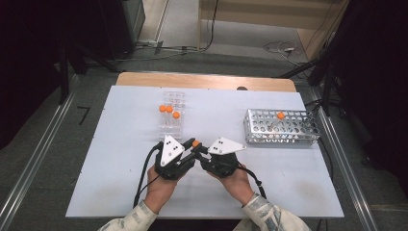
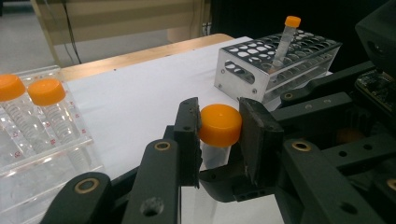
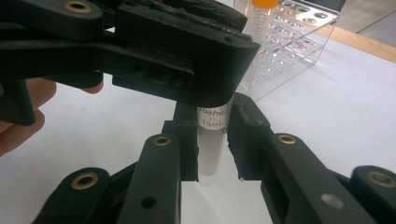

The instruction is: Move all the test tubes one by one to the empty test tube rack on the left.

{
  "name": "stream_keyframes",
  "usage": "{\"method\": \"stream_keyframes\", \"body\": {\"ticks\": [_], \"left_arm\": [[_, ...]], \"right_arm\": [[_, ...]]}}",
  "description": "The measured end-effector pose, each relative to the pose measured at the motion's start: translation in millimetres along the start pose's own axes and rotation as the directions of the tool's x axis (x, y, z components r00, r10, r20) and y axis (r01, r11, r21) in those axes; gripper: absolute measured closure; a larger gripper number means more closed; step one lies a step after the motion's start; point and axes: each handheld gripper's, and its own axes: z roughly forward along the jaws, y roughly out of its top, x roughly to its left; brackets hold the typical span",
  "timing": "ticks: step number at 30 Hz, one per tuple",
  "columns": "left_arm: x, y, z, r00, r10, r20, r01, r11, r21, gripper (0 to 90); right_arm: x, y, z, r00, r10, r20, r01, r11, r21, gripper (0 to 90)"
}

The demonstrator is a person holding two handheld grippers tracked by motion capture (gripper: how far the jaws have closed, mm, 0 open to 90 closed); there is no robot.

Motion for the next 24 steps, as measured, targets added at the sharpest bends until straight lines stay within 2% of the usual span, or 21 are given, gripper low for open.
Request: {"method": "stream_keyframes", "body": {"ticks": [4,6,8,12,18,24], "left_arm": [[3.0,1.3,-3.4,0.9999,-0.008,-0.014,0.008,0.9997,-0.021,70.1],[7.0,2.3,-5.5,0.9996,-0.018,-0.023,0.018,0.9995,-0.025,70.2],[11.4,3.3,-7.3,0.9989,-0.030,-0.037,0.029,0.9991,-0.031,70.2],[16.8,5.9,-10.4,0.9980,-0.041,-0.048,0.039,0.9984,-0.042,70.2],[23.6,9.4,-13.1,0.9965,-0.051,-0.066,0.048,0.9979,-0.042,70.2],[34.1,13.7,-15.9,0.9937,-0.077,-0.081,0.074,0.9962,-0.046,70.1]], "right_arm": [[-2.6,0.6,-1.9,0.9999,0.012,0.003,-0.012,1.000,0.006,53.2],[-6.0,0.1,-5.3,0.9995,0.023,0.020,-0.023,1.000,0.013,40.7],[-11.5,-1.3,-9.4,0.9987,0.039,0.034,-0.040,0.999,0.020,33.2],[-24.2,-6.7,-19.4,0.9953,0.081,0.053,-0.082,0.996,0.018,26.0],[-41.4,-18.3,-34.7,0.9913,0.102,0.084,-0.105,0.994,0.036,20.1],[-56.3,-30.4,-54.5,0.9832,0.134,0.124,-0.139,0.990,0.033,18.2]]}}
